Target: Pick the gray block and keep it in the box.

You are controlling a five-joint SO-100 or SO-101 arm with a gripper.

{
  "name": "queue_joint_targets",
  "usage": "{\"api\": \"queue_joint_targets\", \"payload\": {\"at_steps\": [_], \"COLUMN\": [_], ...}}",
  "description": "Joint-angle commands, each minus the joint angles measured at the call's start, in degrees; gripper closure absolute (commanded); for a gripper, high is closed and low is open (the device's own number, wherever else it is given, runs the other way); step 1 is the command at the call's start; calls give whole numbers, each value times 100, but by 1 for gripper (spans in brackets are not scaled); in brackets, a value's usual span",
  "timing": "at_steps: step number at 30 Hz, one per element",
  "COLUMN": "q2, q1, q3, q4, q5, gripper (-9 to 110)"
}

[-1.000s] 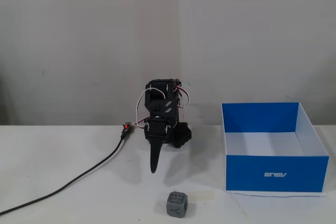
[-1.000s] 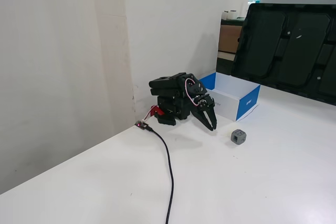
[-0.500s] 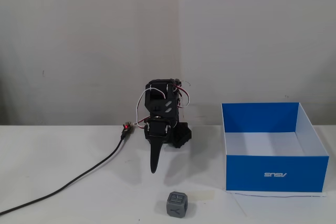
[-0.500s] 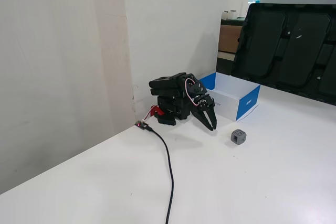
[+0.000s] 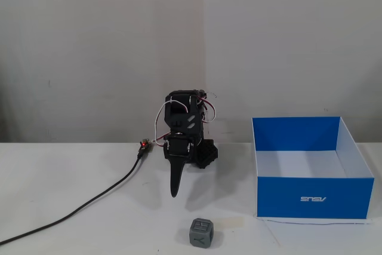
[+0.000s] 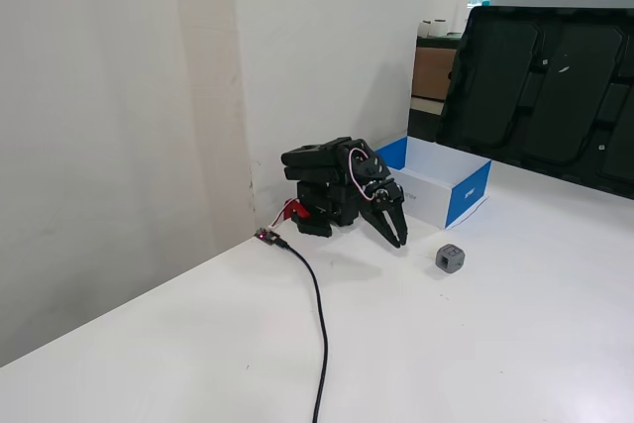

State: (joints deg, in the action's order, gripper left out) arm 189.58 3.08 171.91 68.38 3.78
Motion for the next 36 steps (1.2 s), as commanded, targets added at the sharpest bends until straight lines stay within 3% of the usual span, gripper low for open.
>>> {"api": "queue_joint_targets", "payload": {"at_steps": [1, 22, 26, 27, 36], "q2": [633, -1239, -2294, -3252, -5142], "q1": [44, 220, 255, 272, 404], "q3": [-413, -1494, -2048, -2584, -3586], "q4": [0, -580, -703, -853, -888], "q5": [97, 475, 729, 914, 1538], "gripper": [101, 101, 101, 101, 101]}}
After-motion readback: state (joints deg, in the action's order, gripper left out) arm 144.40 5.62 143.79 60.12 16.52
